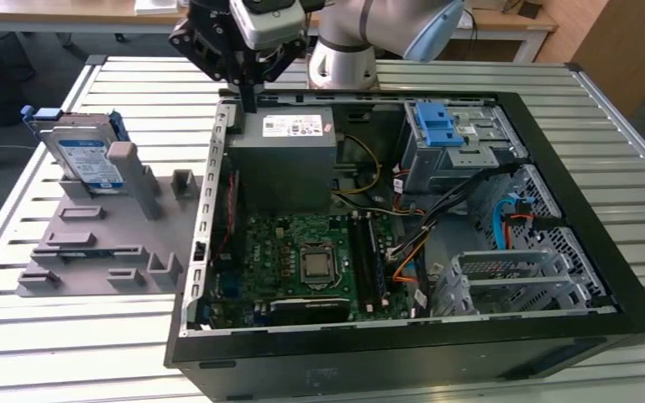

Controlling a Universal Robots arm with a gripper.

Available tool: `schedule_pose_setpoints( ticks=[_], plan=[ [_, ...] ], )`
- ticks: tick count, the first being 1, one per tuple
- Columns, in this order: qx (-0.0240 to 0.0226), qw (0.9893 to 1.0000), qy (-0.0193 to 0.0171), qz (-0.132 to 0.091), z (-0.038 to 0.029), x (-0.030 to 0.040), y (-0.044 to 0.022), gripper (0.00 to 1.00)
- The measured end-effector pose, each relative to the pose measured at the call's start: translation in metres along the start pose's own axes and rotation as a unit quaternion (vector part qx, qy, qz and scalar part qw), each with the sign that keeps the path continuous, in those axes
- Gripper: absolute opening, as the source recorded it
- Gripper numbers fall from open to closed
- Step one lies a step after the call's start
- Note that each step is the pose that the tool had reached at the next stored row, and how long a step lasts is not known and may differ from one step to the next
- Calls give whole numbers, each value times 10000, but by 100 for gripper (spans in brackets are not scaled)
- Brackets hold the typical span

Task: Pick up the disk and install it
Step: 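Reach for the disk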

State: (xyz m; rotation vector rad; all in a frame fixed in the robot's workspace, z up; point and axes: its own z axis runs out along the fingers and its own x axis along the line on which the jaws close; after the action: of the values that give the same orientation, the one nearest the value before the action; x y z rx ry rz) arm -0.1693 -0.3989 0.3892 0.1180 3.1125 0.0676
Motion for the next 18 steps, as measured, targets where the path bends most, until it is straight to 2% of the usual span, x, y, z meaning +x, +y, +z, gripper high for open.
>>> schedule_pose_setpoints(
  ticks=[8,18],
  plan=[
    [0,10000,0,0,7,55,-4,11],
    [1,10000,0,0,7,68,-5,11]
  ],
)
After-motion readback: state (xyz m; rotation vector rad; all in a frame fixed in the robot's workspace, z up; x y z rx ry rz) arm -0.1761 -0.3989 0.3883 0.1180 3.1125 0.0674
